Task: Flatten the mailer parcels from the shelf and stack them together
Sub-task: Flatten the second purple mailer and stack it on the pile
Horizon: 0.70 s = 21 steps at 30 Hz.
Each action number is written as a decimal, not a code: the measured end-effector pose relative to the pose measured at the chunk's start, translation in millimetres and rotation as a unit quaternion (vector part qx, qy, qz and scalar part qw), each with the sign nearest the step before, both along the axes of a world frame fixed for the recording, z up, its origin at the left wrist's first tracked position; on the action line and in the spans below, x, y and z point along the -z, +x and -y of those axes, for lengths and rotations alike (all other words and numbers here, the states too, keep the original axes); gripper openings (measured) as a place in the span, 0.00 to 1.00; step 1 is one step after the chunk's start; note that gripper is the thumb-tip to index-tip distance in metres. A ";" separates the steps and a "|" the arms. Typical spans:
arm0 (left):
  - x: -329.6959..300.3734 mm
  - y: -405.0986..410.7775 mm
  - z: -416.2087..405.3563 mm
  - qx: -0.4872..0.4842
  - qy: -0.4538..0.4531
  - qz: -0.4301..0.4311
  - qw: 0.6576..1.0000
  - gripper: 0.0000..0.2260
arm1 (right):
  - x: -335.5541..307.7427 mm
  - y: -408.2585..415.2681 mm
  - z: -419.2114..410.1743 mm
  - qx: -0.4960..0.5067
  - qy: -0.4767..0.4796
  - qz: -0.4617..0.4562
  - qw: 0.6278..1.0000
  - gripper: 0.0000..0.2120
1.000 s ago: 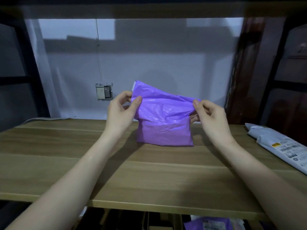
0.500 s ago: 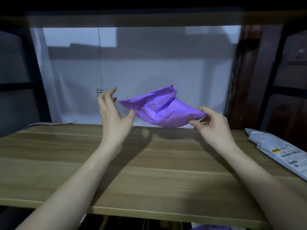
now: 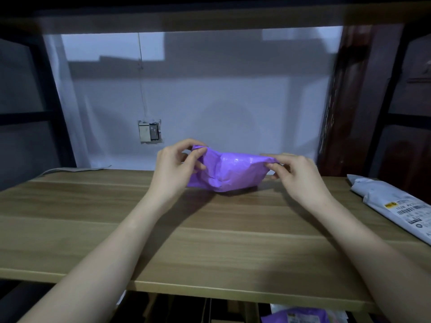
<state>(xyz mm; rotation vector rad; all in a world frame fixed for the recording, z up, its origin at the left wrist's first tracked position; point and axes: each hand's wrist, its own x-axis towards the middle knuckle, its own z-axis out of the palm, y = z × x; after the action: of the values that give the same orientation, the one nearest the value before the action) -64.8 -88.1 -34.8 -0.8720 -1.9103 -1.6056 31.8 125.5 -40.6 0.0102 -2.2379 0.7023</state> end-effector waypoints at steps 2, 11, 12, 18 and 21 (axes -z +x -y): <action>-2.8 -7.7 4.5 -0.013 0.046 0.032 0.998 0.11 | -2.6 -0.6 -7.0 0.050 0.003 -0.006 0.999 0.09; -6.9 -2.2 16.9 0.066 0.073 0.006 0.995 0.14 | -14.2 15.0 -11.3 0.021 -0.124 -0.028 0.992 0.15; -8.4 -0.4 17.8 0.081 0.074 0.013 0.994 0.17 | -16.0 17.0 -10.2 0.002 -0.157 -0.040 0.987 0.16; -0.6 -0.6 11.3 0.007 -0.013 0.022 1.000 0.20 | -7.6 8.6 0.0 0.008 -0.107 0.006 0.994 0.14; 7.8 0.3 1.4 -0.035 -0.193 0.016 0.980 0.19 | 3.8 -0.4 10.7 -0.027 -0.019 0.087 0.996 0.13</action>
<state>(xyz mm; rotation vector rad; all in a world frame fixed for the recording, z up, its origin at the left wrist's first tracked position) -64.5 -89.5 -42.6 -0.9205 -2.2917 -1.2326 31.4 114.8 -44.3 -0.0102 -2.3973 0.8012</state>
